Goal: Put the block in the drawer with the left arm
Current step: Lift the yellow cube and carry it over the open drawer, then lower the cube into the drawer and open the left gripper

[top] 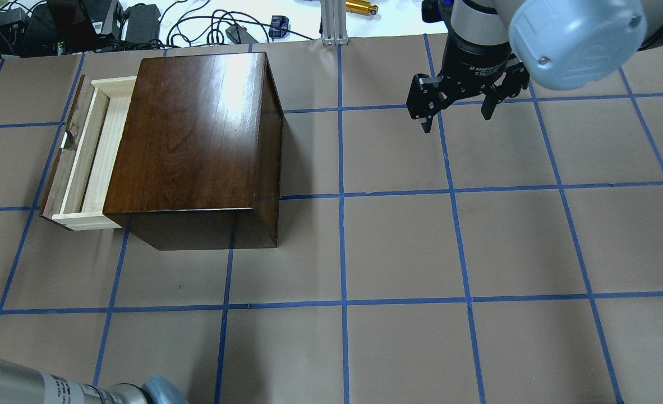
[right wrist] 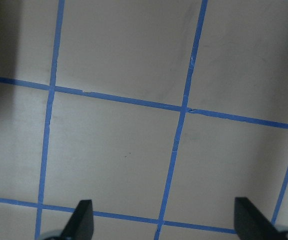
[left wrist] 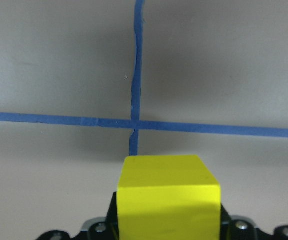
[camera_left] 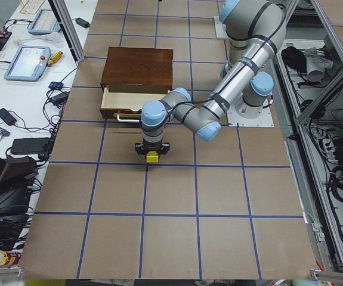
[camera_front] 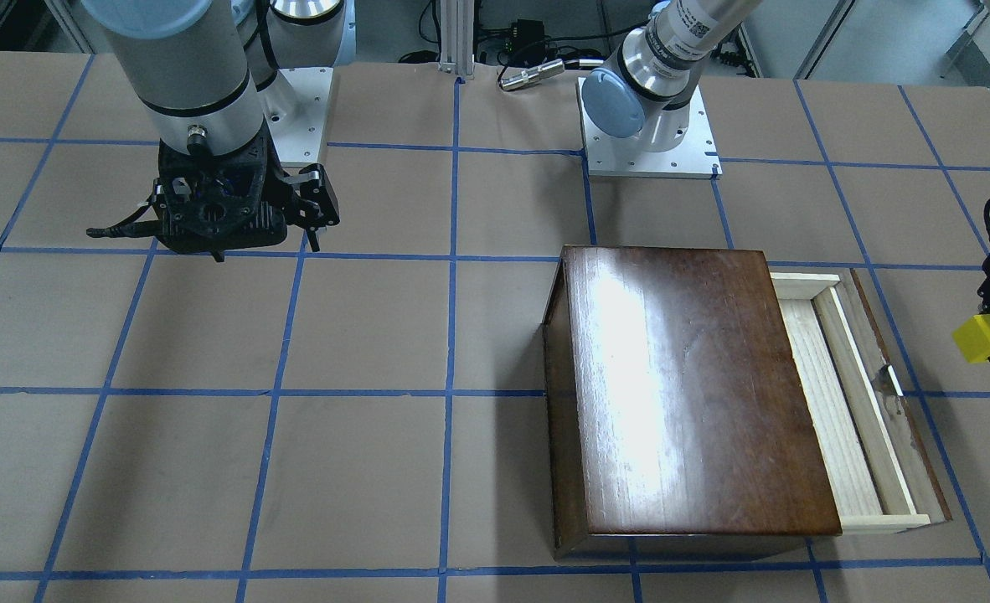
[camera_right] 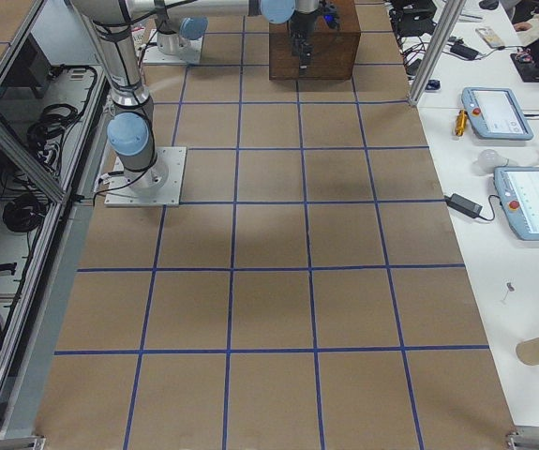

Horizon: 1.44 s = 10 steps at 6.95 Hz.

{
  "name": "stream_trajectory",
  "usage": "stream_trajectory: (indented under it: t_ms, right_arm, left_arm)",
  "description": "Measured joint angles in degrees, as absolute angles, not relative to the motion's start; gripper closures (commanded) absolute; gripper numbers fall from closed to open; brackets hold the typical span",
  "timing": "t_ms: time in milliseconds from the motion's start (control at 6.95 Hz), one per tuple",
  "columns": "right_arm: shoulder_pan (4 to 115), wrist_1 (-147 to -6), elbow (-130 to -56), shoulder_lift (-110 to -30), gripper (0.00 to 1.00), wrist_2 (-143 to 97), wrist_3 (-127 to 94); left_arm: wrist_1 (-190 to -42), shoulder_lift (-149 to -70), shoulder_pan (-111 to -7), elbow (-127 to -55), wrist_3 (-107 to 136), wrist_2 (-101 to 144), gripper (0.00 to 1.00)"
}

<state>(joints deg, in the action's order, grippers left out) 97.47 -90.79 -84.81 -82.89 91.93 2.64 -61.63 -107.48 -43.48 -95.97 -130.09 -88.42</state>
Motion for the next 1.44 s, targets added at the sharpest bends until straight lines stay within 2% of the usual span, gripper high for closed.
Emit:
stream_trajectory:
  t_ms: [719, 1438]
  right_arm:
    - [97.47, -90.79, -84.82, -82.88, 0.00, 91.93, 2.66]
    - [97.47, -90.79, -84.82, -82.88, 0.00, 91.90, 2.68]
  left_arm:
    - [-67.97, -98.89, -57.09, -95.76, -110.77, -87.48, 1.00]
    - [-69.29, -101.58, -65.11, -96.74, -108.13, -85.98, 1.00]
